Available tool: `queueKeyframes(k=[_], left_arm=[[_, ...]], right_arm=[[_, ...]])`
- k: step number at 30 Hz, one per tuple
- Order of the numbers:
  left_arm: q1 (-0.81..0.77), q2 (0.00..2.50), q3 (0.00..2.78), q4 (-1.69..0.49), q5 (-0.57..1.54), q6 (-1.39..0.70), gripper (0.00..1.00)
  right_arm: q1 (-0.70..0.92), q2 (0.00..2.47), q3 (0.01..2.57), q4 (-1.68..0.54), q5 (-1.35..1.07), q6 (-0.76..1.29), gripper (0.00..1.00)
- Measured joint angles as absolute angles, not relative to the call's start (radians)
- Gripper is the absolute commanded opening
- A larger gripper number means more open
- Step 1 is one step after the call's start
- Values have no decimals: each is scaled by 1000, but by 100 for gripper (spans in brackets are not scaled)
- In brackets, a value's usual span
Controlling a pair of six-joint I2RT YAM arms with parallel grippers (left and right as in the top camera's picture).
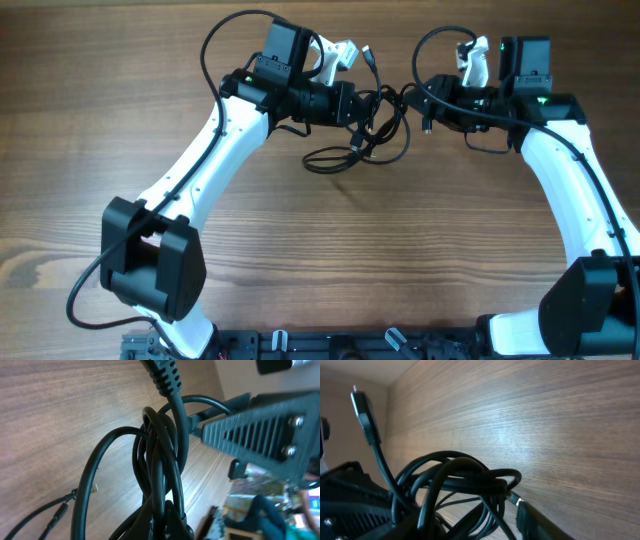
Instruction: Untangle cables
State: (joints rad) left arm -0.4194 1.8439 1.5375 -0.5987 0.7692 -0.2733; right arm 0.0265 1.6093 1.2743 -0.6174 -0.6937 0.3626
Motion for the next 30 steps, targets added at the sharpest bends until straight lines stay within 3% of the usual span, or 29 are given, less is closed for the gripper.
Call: queueKeyframes(k=[5, 11, 17, 22, 30], left_arm=[[-386, 1840, 1538, -599, 780, -533, 4], [-318, 1840, 1538, -598, 775, -825, 4], [-307, 1840, 1538, -593, 772, -1110, 4], [-315, 1840, 1538, -579, 773, -1180, 4], [-315, 1840, 1538, -559, 784, -1161, 4]], right_arm=[[27, 1609, 1274, -645, -761, 261, 60], [27, 1576, 1274, -650, -788, 216, 73], [61, 1446, 1274, -650, -791, 240, 73], [166, 1455, 1274, -655, -719, 337, 70], [173, 1471, 1274, -742, -461, 491, 70]])
